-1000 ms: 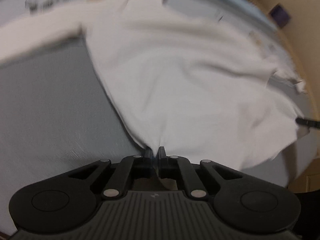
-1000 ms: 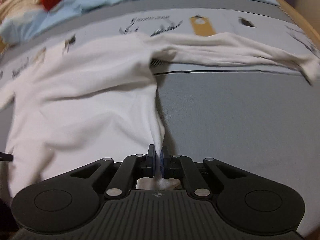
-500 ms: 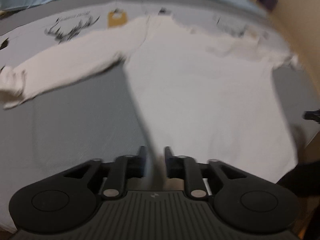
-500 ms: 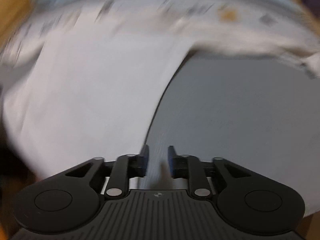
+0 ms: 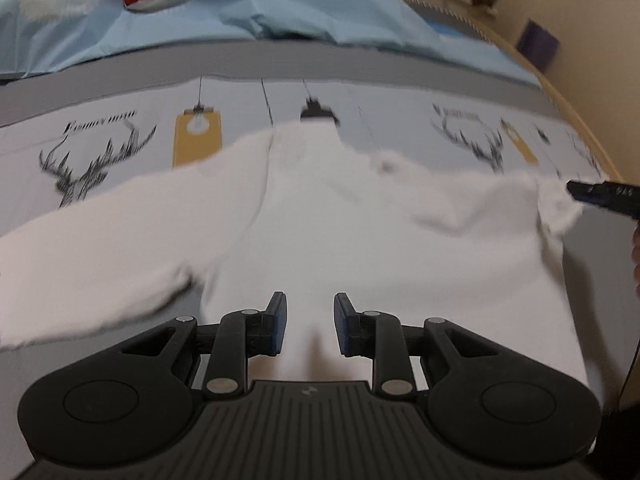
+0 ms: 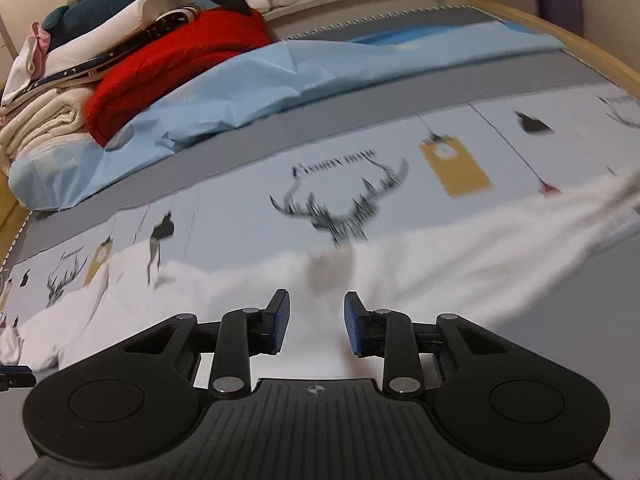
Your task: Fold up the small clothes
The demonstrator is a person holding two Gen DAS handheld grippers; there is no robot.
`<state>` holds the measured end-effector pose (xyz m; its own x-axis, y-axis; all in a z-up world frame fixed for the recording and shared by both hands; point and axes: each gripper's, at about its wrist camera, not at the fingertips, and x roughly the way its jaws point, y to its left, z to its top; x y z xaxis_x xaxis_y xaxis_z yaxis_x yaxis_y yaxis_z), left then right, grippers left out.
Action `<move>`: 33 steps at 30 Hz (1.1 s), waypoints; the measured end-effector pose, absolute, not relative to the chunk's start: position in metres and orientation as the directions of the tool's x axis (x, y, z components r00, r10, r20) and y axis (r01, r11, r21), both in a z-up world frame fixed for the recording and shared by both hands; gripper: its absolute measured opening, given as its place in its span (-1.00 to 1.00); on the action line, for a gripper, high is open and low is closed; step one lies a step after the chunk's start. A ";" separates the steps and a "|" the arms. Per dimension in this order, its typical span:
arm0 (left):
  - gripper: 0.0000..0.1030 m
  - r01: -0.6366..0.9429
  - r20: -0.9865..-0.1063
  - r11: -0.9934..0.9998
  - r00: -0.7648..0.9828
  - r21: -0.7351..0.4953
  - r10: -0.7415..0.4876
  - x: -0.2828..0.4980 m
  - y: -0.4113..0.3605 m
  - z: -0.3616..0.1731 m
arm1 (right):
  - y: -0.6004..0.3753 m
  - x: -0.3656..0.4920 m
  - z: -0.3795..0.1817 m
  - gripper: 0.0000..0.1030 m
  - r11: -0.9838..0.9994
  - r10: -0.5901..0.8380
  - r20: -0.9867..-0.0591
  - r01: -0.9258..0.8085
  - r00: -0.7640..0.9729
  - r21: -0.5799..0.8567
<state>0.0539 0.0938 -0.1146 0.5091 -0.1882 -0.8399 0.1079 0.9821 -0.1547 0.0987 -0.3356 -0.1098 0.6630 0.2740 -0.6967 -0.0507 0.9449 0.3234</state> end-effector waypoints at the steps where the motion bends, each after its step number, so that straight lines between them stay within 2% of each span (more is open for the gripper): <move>1: -0.45 0.100 -0.830 0.983 0.525 -0.156 -0.185 0.064 0.092 -0.117 | -0.329 0.109 -0.111 -0.26 0.946 0.273 -0.696 -0.054 0.665 0.319; 6: -0.45 0.110 -0.779 0.984 0.601 -0.141 -0.178 0.112 0.077 -0.133 | -0.295 0.163 -0.122 -0.05 0.959 0.266 -0.705 -0.103 0.658 0.265; 10: -0.42 0.122 -0.748 0.986 0.643 -0.110 -0.163 0.147 0.066 -0.145 | -0.284 0.191 -0.144 0.00 0.969 0.233 -0.736 -0.090 0.636 0.228; 11: -0.37 0.120 -0.740 0.987 0.654 -0.105 -0.158 0.155 0.064 -0.148 | -0.282 0.195 -0.151 0.00 0.967 0.249 -0.754 -0.106 0.608 0.234; 13: -0.09 0.103 -0.730 0.992 0.672 -0.077 -0.127 0.173 0.061 -0.153 | -0.276 0.195 -0.163 0.03 0.954 0.298 -0.795 -0.187 0.528 0.233; 14: -0.04 0.101 -0.725 0.993 0.680 -0.063 -0.115 0.180 0.060 -0.155 | -0.271 0.190 -0.166 0.03 0.938 0.326 -0.815 -0.269 0.479 0.217; 16: 0.24 0.106 -0.709 0.994 0.698 -0.036 -0.100 0.196 0.057 -0.157 | -0.260 0.179 -0.168 0.01 0.890 0.356 -0.851 -0.419 0.387 0.181; 18: 0.40 0.107 -0.699 0.994 0.710 -0.015 -0.087 0.211 0.056 -0.160 | -0.256 0.166 -0.170 0.00 0.838 0.377 -0.869 -0.519 0.322 0.171; 21: 0.48 0.122 -0.705 0.992 0.704 0.008 -0.081 0.229 0.055 -0.168 | -0.258 0.166 -0.173 0.00 0.835 0.374 -0.875 -0.522 0.306 0.174; 24: 0.52 0.124 -0.729 0.992 0.680 0.013 -0.075 0.244 0.055 -0.179 | -0.261 0.175 -0.169 0.01 0.866 0.366 -0.854 -0.473 0.371 0.166; 27: 0.52 0.119 -0.751 0.993 0.656 0.007 -0.073 0.251 0.061 -0.191 | -0.270 0.190 -0.166 0.06 0.923 0.332 -0.819 -0.339 0.467 0.180; 30: 0.51 0.118 -0.775 0.993 0.628 0.002 -0.073 0.255 0.067 -0.203 | -0.270 0.198 -0.178 0.06 0.940 0.289 -0.839 -0.303 0.461 0.157; 32: 0.37 0.139 -0.777 0.990 0.623 -0.003 -0.090 0.254 0.071 -0.208 | -0.260 0.198 -0.187 0.04 0.924 0.275 -0.864 -0.365 0.422 0.116; 33: 0.14 0.153 -0.775 0.988 0.623 -0.012 -0.106 0.253 0.072 -0.209 | -0.255 0.196 -0.186 -0.11 0.913 0.264 -0.862 -0.400 0.433 0.079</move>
